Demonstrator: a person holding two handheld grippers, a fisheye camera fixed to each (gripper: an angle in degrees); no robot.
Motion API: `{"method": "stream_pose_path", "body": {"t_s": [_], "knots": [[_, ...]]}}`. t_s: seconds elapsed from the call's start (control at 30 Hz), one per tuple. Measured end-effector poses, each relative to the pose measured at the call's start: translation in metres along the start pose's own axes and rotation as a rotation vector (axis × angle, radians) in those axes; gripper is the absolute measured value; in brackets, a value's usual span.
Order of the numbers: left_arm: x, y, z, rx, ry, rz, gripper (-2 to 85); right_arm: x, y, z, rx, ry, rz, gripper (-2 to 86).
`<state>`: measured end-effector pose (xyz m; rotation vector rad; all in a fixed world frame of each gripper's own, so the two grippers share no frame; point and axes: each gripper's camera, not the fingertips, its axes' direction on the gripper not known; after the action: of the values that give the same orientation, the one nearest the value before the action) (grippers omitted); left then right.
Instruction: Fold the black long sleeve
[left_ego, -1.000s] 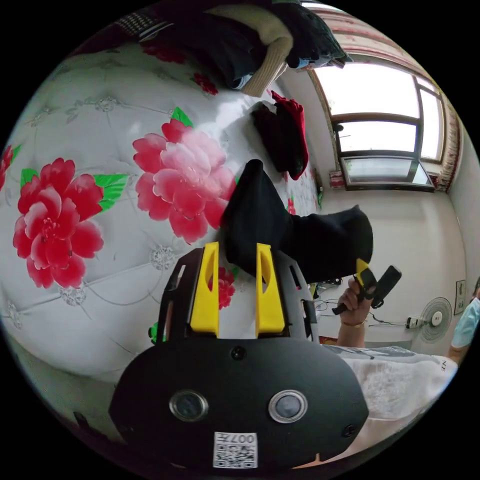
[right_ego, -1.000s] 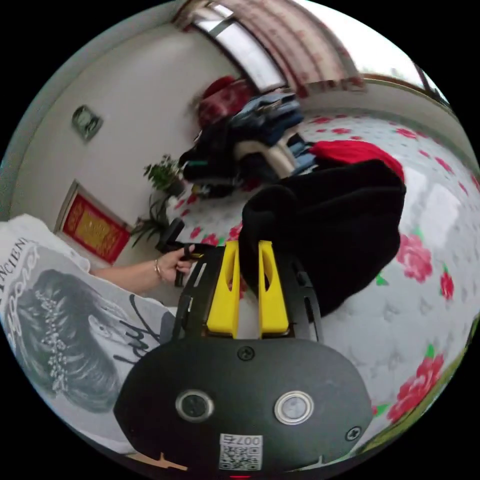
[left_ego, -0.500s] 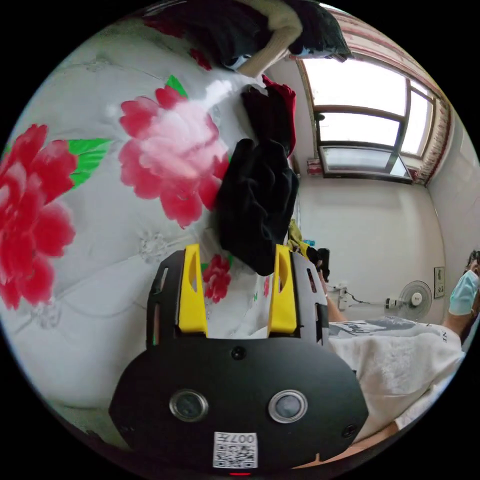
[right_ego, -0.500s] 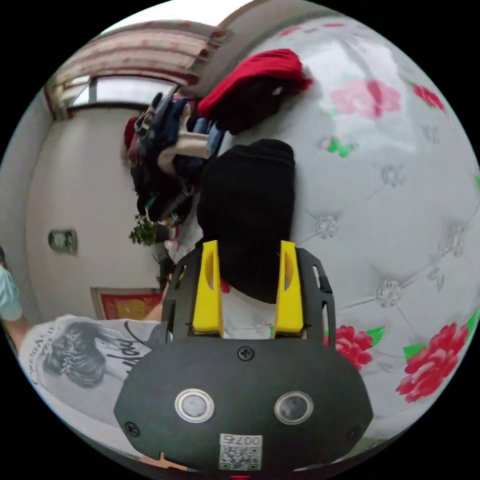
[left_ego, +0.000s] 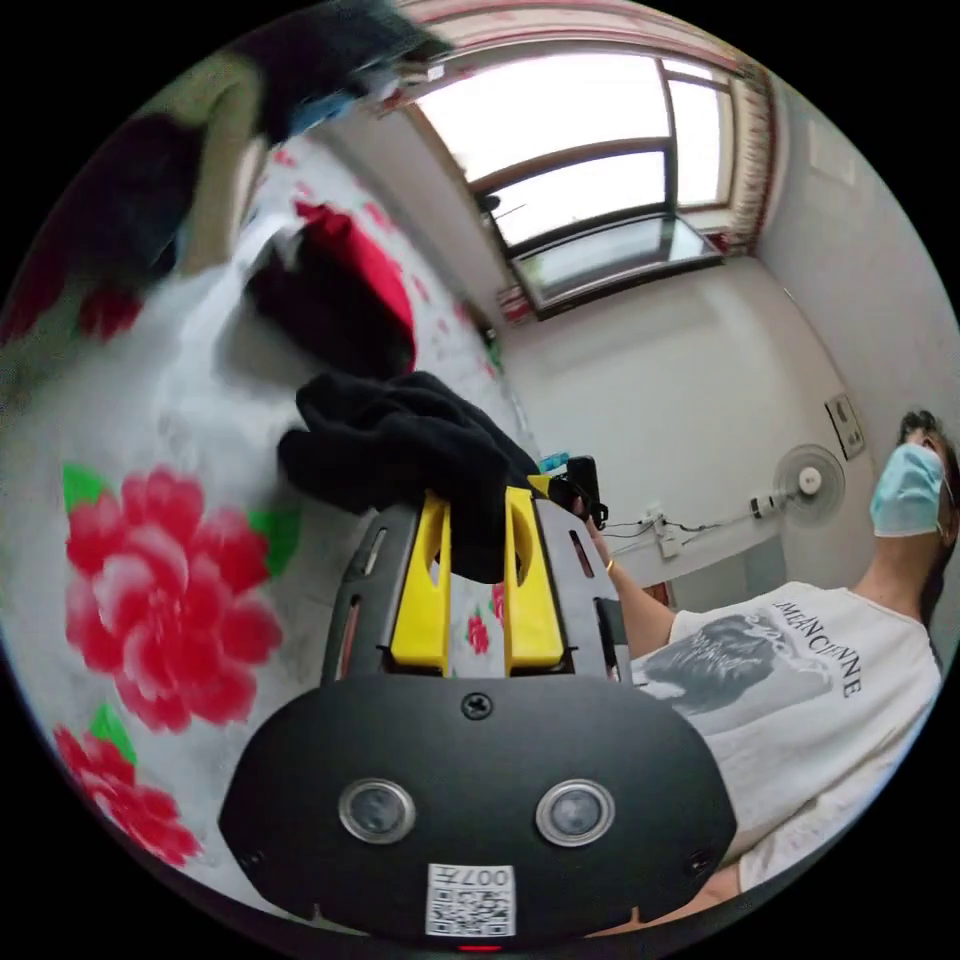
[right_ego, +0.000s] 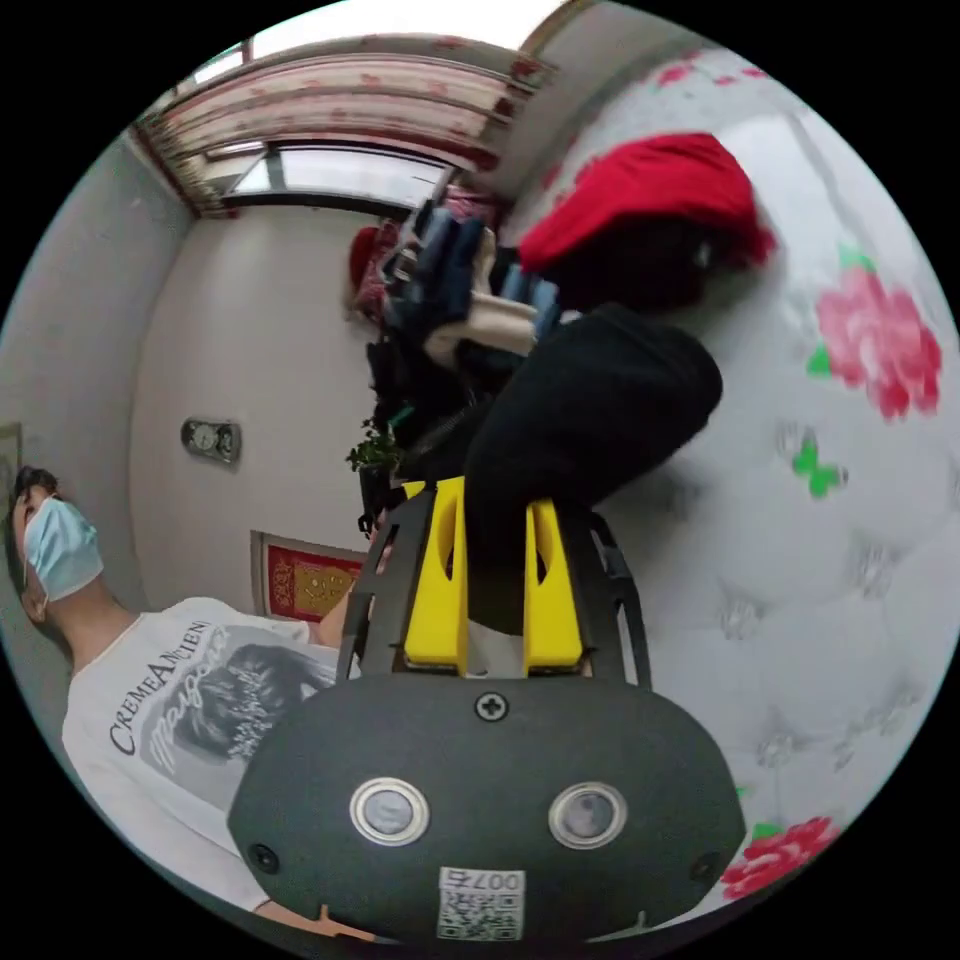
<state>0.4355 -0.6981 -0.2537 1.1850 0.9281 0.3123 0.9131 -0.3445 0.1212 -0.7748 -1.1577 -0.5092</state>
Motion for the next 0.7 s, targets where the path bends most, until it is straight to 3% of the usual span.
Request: {"method": "stream_pose_path", "body": {"t_s": [0.2,0.33,0.4,0.57,0.7], "knots": [[0.068,-0.128,-0.002,0.101,-0.080,0.238,8.1,-0.075,-0.117,-0.035,0.149,0.024,-0.247,6.3],[0.054,-0.185,0.012,0.155,-0.226,0.164,8.7,-0.070,-0.206,-0.017,0.191,0.086,-0.224,6.9],[0.021,-0.200,0.035,0.104,-0.425,0.055,9.1,-0.046,-0.234,0.008,0.160,0.185,-0.157,7.3],[-0.022,-0.139,0.079,-0.097,-0.591,-0.113,8.4,0.041,-0.214,0.061,0.011,0.327,-0.020,8.1],[0.001,-0.048,0.110,-0.281,-0.740,-0.089,7.7,0.087,-0.104,0.047,0.004,0.487,0.014,8.5]]}}
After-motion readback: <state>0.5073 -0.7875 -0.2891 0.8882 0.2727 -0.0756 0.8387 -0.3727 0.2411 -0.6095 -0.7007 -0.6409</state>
